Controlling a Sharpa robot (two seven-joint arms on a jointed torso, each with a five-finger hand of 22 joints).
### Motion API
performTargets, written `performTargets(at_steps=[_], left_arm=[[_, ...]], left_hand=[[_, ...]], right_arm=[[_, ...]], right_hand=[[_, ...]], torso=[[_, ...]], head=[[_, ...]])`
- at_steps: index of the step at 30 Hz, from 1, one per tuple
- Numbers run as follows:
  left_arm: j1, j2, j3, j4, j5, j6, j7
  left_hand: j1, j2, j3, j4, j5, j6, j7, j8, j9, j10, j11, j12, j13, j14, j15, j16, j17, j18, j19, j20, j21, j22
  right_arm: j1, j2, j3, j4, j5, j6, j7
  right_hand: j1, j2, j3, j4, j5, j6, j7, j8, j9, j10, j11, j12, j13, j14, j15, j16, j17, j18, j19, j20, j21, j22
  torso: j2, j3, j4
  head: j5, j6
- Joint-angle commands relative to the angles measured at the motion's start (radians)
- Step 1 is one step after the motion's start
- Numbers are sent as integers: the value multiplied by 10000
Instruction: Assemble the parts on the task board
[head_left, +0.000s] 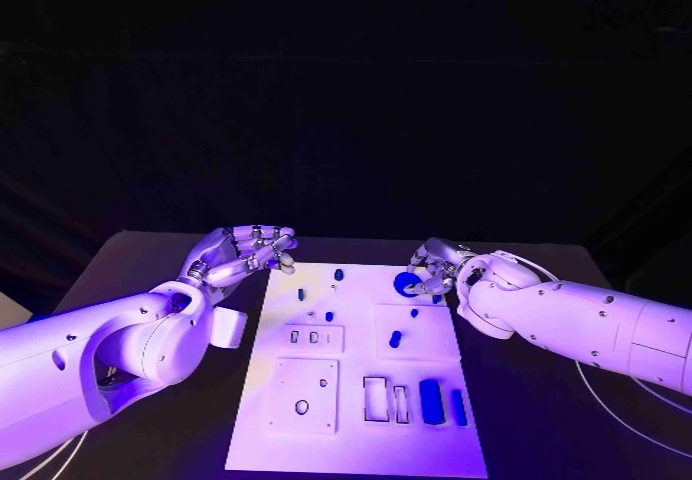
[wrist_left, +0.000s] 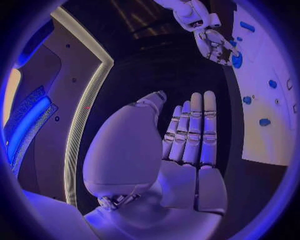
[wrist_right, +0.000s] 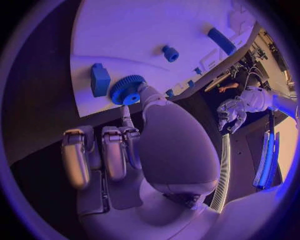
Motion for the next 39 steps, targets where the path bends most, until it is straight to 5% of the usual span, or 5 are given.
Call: performTargets(at_steps=[1,10,15,28,39], left_arm=[[12,13,9,12,11,182,35],[12,-6,9,13,9,184,18],[12,-13,9,14,9,185,12],[12,-24,9,7,8,193,6],[12,14,9,-9,8,208,2]], left_hand=[[-12,-34,76,-5,-41,30,23,-15,-15,51,3,-45,5,-69,-15,50,10,97,-39,-3,37,10],[-12,-34,76,-5,-41,30,23,-15,-15,51,3,-45,5,-69,-15,50,10,97,-39,-3,37,10],[-12,-26,95,-5,-42,37,14,-12,-14,61,-4,-39,6,-80,-17,59,17,100,-70,0,81,41],[-4,-13,110,-8,-40,39,9,-11,-13,64,-7,-38,6,-85,-19,62,19,101,-81,1,98,52],[-4,-13,110,-8,-40,39,9,-11,-13,64,-7,-38,6,-85,-19,62,19,101,-81,1,98,52]], right_arm=[[-11,27,-7,-31,-207,188,-72],[-30,42,-26,-78,-239,402,-84],[-44,44,-33,-43,-332,335,-33],[-62,29,-27,686,-1803,-1468,288],[28,729,-6,1405,-2618,-1681,274]], right_hand=[[141,42,53,50,67,99,18,19,14,1056,55,36,2626,1044,48,32,2630,-65,1029,76,51,2632],[355,96,270,27,154,243,-5,66,24,1056,36,36,2626,1044,37,32,2630,-65,1029,71,51,2632],[712,181,1039,-22,-148,724,-132,216,20,1056,-72,36,2626,1044,-64,32,2630,-65,1029,-7,51,2632],[769,158,1963,-234,-52,1375,-417,562,100,1056,-331,36,2626,1044,-306,32,2630,-65,1029,-231,51,2632],[689,82,2024,-245,-41,1364,-417,561,96,1056,-337,36,2626,1044,-317,32,2630,-65,1029,-248,51,2632]], torso=[[1,1,6],[3,5,-4],[-6,2,-4],[-20,-1,-6],[-9,-10,19]], head=[[-5,9],[2,-17],[3,-26],[78,3],[108,27]])
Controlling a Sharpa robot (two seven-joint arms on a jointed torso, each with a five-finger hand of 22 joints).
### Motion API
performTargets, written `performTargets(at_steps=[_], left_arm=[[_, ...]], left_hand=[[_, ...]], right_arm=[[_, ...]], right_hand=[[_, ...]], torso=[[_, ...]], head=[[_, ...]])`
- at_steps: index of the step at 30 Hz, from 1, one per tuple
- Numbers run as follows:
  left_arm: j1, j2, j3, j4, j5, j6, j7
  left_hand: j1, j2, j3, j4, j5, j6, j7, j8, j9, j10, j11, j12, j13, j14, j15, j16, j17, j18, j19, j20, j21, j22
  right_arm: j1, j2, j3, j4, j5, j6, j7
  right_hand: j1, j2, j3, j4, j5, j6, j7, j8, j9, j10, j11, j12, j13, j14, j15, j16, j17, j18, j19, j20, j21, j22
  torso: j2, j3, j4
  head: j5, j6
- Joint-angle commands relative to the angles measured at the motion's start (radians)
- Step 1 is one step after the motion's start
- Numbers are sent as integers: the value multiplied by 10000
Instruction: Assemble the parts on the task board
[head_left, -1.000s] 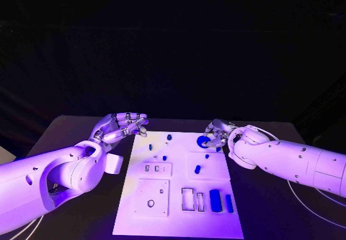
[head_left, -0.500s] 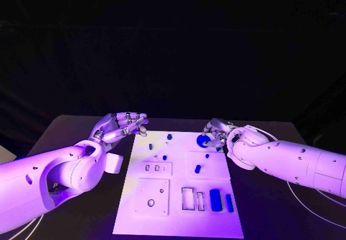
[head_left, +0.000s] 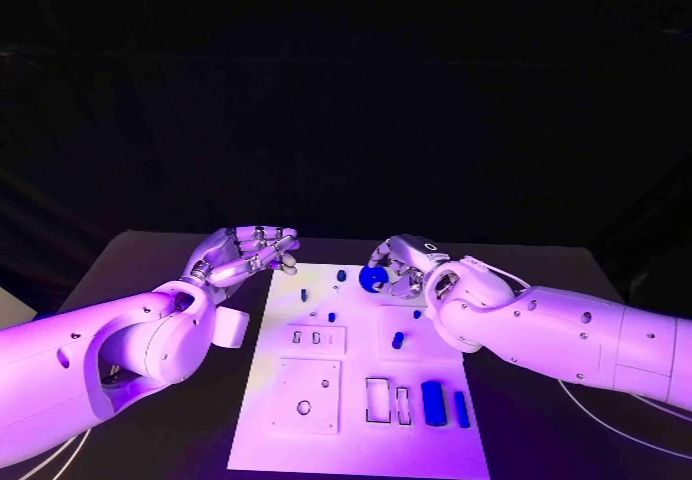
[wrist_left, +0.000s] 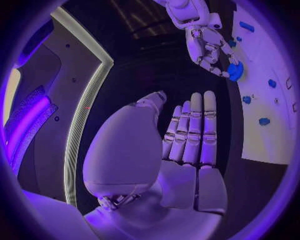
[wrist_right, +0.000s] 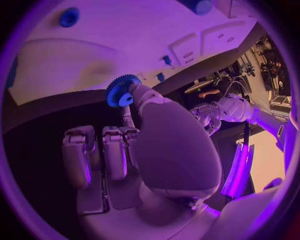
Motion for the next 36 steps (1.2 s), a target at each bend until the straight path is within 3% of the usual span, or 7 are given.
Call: performTargets(at_steps=[1,15,23,27,36], left_arm=[[12,38,9,9,8,184,51],[12,156,9,-31,8,206,36],[12,202,9,-45,5,209,27],[13,216,9,-54,3,202,26],[13,219,9,-56,1,198,20]], left_hand=[[5,-8,66,-13,-43,40,4,-10,-14,66,-9,-38,5,-55,14,64,14,103,-94,1,56,22],[5,-8,66,-13,-43,40,4,-10,-14,66,-9,-38,5,-55,14,64,14,103,-94,1,56,22],[5,-8,66,-13,-43,40,4,-10,-14,66,-9,-38,5,-55,14,64,14,103,-94,1,56,22],[13,-8,77,-18,-47,44,-2,-8,-13,72,-13,-36,6,-62,13,67,17,104,-111,1,78,37],[13,-8,77,-18,-47,44,-2,-8,-13,72,-13,-36,6,-62,13,67,17,104,-111,1,78,37]], right_arm=[[11,289,2,38,-802,-264,109],[-98,1663,-39,-998,-970,79,-35],[-196,2093,-91,-1582,-705,372,-56],[-249,2223,-110,-1691,-675,461,-48],[-306,2380,-134,-1966,-773,714,-189]], right_hand=[[-133,-7,68,-17,58,547,-300,355,133,1056,-47,38,2630,1060,-84,32,2635,-68,1029,-67,53,2627],[-182,-46,129,-28,57,493,-286,325,116,1056,-40,38,2630,1060,-84,32,2635,-68,1029,-73,53,2627],[-270,-90,196,-28,44,430,-260,287,96,1056,-18,38,2630,1060,-73,32,2635,-68,1029,-72,53,2627],[-270,-90,196,-28,44,430,-260,287,96,1056,-18,38,2630,1060,-73,32,2635,-68,1029,-72,53,2627],[-365,-138,232,-20,13,388,-239,262,82,1056,1,38,2630,1060,-60,32,2635,-68,1029,-64,53,2627]], torso=[[14,-8,23],[42,-15,43],[27,-17,35],[29,1,15],[23,1,-7]], head=[[10,2],[18,-33],[67,-88],[107,-117],[121,-119]])
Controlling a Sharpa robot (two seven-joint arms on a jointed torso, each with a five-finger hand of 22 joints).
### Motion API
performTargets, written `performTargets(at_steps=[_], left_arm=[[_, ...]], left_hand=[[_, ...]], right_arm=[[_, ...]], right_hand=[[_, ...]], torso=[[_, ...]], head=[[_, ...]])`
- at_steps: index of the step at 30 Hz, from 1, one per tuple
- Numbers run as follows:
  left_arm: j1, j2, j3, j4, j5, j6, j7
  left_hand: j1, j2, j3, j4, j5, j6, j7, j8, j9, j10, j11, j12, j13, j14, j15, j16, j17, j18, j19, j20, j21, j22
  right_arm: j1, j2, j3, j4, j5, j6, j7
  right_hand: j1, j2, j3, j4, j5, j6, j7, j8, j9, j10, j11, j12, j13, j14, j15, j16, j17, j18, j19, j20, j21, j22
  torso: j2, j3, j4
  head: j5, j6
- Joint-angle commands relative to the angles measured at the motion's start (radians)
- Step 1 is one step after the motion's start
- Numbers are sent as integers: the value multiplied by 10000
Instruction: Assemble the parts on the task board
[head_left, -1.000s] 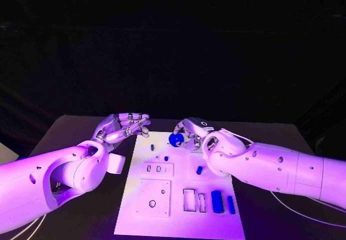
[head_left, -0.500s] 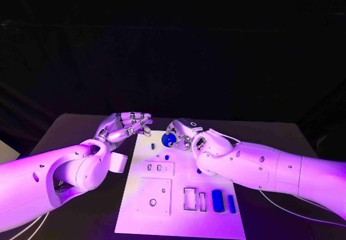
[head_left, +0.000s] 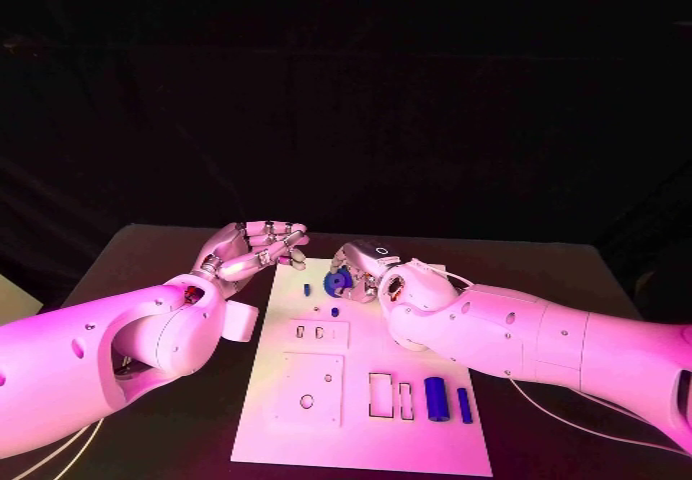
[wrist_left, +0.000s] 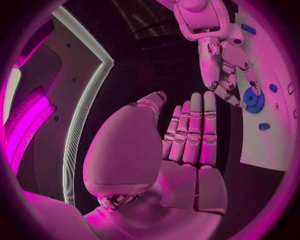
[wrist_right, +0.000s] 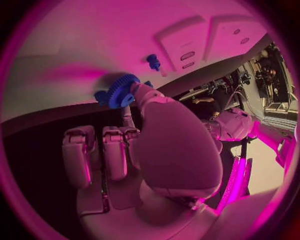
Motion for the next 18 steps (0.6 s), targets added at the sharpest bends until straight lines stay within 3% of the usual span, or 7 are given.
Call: performTargets(at_steps=[1,15,18], left_arm=[[11,10,9,13,1,162,49],[12,-9,9,17,1,153,29],[12,-13,9,20,1,151,22]], left_hand=[[13,-8,49,11,-47,44,-2,-8,-13,72,-13,-36,6,-62,12,67,9,103,-38,1,31,9],[16,-12,59,7,-50,47,-3,-7,-12,76,-14,-35,5,-72,12,69,11,103,-57,2,53,24],[16,-12,59,7,-50,47,-3,-7,-12,76,-14,-35,5,-72,12,69,11,103,-57,2,53,24]], right_arm=[[-31,30,-19,-97,-110,421,-137],[-43,60,-36,-255,-231,241,-232],[-44,61,-37,-264,-97,226,-77]], right_hand=[[-136,11,73,-18,-10,321,-192,262,82,1057,0,38,2633,1059,-62,33,2630,-68,1028,-65,53,2632],[-246,-57,115,-17,-48,240,-160,215,57,1057,26,38,2633,1059,-41,33,2630,-68,1028,-50,53,2632],[-577,-244,10,84,-363,-129,-19,-12,-49,1057,146,38,2633,1059,59,33,2630,-68,1028,21,53,2632]], torso=[[-4,12,-27],[1,20,-19],[1,21,-29]], head=[[15,14],[13,64],[30,78]])
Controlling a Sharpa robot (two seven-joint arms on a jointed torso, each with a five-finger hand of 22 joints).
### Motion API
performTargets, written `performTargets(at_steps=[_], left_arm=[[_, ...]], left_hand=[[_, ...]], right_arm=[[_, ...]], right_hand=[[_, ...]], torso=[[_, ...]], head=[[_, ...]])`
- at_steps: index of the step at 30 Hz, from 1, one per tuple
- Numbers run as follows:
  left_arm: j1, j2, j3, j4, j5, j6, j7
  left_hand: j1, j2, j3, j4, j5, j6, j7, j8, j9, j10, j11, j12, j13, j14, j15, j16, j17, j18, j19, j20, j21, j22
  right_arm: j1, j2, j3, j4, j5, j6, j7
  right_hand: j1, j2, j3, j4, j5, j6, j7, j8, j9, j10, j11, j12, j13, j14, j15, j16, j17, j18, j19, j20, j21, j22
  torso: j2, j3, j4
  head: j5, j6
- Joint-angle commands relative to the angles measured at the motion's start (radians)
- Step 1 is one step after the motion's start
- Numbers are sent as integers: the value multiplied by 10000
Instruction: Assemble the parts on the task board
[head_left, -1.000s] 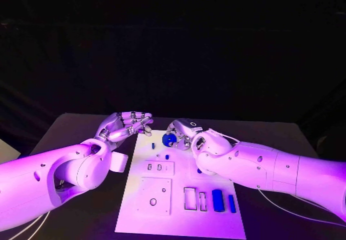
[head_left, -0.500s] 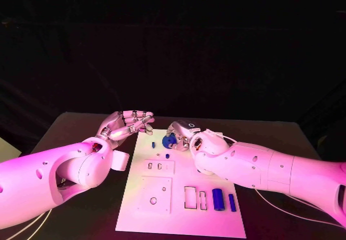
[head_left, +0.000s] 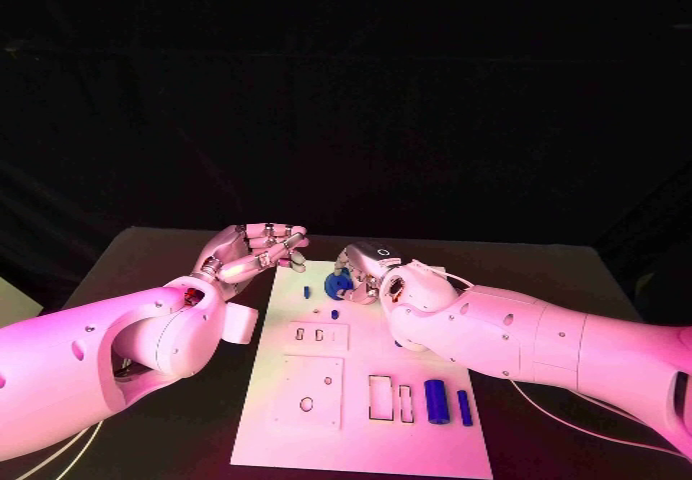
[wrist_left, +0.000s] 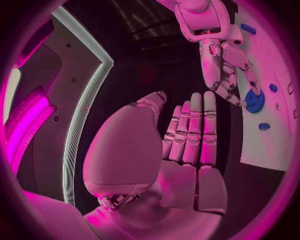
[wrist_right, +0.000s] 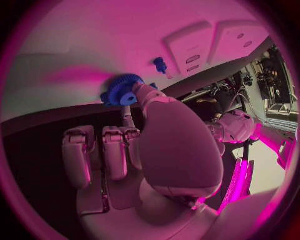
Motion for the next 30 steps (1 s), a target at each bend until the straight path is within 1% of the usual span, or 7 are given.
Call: performTargets(at_steps=[1,2,4,9,20,24,30], left_arm=[[13,5,9,22,2,149,37],[13,3,9,22,2,146,35],[13,3,9,22,2,137,29],[13,-1,9,21,2,123,10],[13,-25,9,14,2,110,-16],[13,-36,9,16,2,107,-23],[12,-84,9,-3,2,100,-29]], left_hand=[[17,-11,59,7,-50,47,-3,-7,-12,76,-14,-35,5,-73,11,68,13,102,-58,2,53,9],[17,-11,59,7,-50,47,-3,-7,-12,76,-14,-35,5,-73,11,68,13,102,-58,2,53,9],[17,-11,59,7,-50,47,-3,-7,-12,76,-14,-35,5,-73,11,68,13,102,-58,2,53,9],[8,-18,62,11,-54,42,5,-10,-14,72,-9,-39,4,-84,14,68,14,101,-76,5,69,21],[115,43,204,-45,-20,22,16,-25,-21,32,0,-56,-9,-139,21,64,16,105,-177,9,189,106],[118,44,217,-48,-20,20,19,-27,-22,28,3,-57,-10,-145,23,63,15,105,-189,10,204,116],[118,44,217,-48,-20,20,19,-27,-22,28,3,-57,-10,-145,23,63,15,105,-189,10,204,116]], right_arm=[[-38,-18,-27,-39,46,155,96],[-38,-18,-27,-43,111,217,159],[-38,-19,-28,-58,315,436,306],[-37,-48,-29,-94,786,909,472],[-39,-230,-31,-77,1028,1203,516],[-45,-389,-32,-25,1029,859,495],[-45,-972,-16,440,1191,-760,907]], right_hand=[[-268,-138,-199,129,-357,-373,89,-178,-107,1040,154,38,2633,1059,122,33,2633,-67,1029,68,53,2634],[-433,-187,-411,207,-531,-582,156,-308,-164,1040,217,38,2633,1059,191,33,2633,-67,1029,126,53,2634],[-771,-40,-1178,348,-647,-848,256,-521,-260,1040,323,38,2633,1059,309,33,2633,-67,1029,265,53,2634],[-2409,556,-2295,431,-225,-811,271,-621,-327,1040,342,38,2633,1059,338,33,2633,-67,1029,315,53,2634],[-2520,770,-2247,408,122,-637,220,-556,-316,1040,302,38,2633,1059,309,33,2633,-67,1029,298,53,2634],[-2520,807,-2219,409,147,-619,214,-549,-315,1040,296,38,2633,1059,305,33,2633,-67,1029,294,53,2634],[-2190,876,-1900,339,414,-604,199,-562,-335,1040,277,38,2633,1059,281,33,2633,-67,1029,266,53,2634]], torso=[[7,3,-15],[7,3,-17],[8,6,-15],[4,4,3],[4,6,-28],[0,8,-15],[-13,29,-73]], head=[[20,17],[23,17],[18,15],[0,19],[9,3],[-4,8],[26,49]])
